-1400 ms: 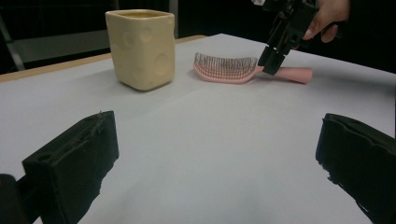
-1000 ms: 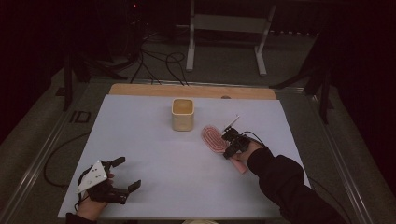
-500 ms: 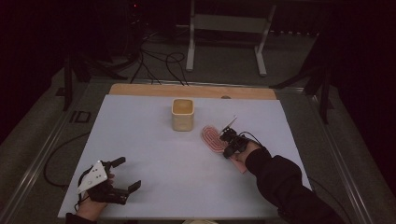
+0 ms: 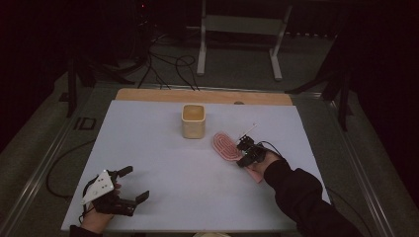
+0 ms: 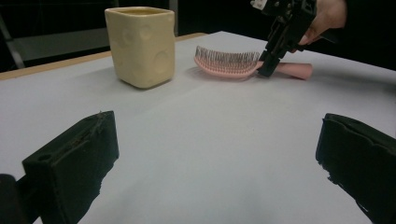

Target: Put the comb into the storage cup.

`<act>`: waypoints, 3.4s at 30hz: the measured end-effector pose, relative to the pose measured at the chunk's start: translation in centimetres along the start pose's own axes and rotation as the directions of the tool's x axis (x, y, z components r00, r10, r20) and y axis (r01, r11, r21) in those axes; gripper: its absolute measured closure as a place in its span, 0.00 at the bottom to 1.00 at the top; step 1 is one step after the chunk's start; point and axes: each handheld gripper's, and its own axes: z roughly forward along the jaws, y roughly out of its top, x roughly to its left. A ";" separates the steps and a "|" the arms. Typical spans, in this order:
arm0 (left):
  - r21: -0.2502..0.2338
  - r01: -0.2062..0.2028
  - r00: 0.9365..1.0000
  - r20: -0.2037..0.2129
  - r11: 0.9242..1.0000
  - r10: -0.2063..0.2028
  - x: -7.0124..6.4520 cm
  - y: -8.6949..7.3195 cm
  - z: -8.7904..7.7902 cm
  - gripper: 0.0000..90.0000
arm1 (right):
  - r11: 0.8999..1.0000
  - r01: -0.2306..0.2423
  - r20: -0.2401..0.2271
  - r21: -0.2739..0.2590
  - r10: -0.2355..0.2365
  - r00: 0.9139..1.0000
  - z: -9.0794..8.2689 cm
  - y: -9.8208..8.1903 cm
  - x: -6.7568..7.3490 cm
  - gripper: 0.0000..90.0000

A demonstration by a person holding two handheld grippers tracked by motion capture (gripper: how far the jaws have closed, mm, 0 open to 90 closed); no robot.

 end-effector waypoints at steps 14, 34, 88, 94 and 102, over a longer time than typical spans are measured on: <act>0.003 -0.001 1.000 0.000 1.000 0.001 0.0 0.0 0.1 0.00 | 0.980 0.093 -0.069 -0.176 -0.106 0.992 -2.6 -0.9 0.2 0.78; 0.006 0.001 1.000 -0.001 1.000 -0.001 0.0 0.0 0.1 0.00 | 0.923 0.138 -0.132 -0.359 -0.197 0.972 -3.9 -2.7 1.5 0.78; 0.017 0.025 1.000 0.001 1.000 -0.025 0.0 0.1 0.5 0.00 | 0.781 0.066 -0.010 -0.621 -0.093 0.996 -4.7 -9.8 2.1 0.78; 0.019 0.034 0.999 -0.003 0.999 -0.034 0.0 0.5 0.7 0.00 | 0.781 0.065 -0.014 -0.621 -0.093 0.996 -4.7 -9.7 2.3 0.78; 0.028 0.043 0.999 -0.003 0.999 -0.043 0.2 1.7 1.0 0.00 | 0.782 0.059 -0.018 -0.621 -0.089 0.996 -4.7 -9.6 2.4 0.78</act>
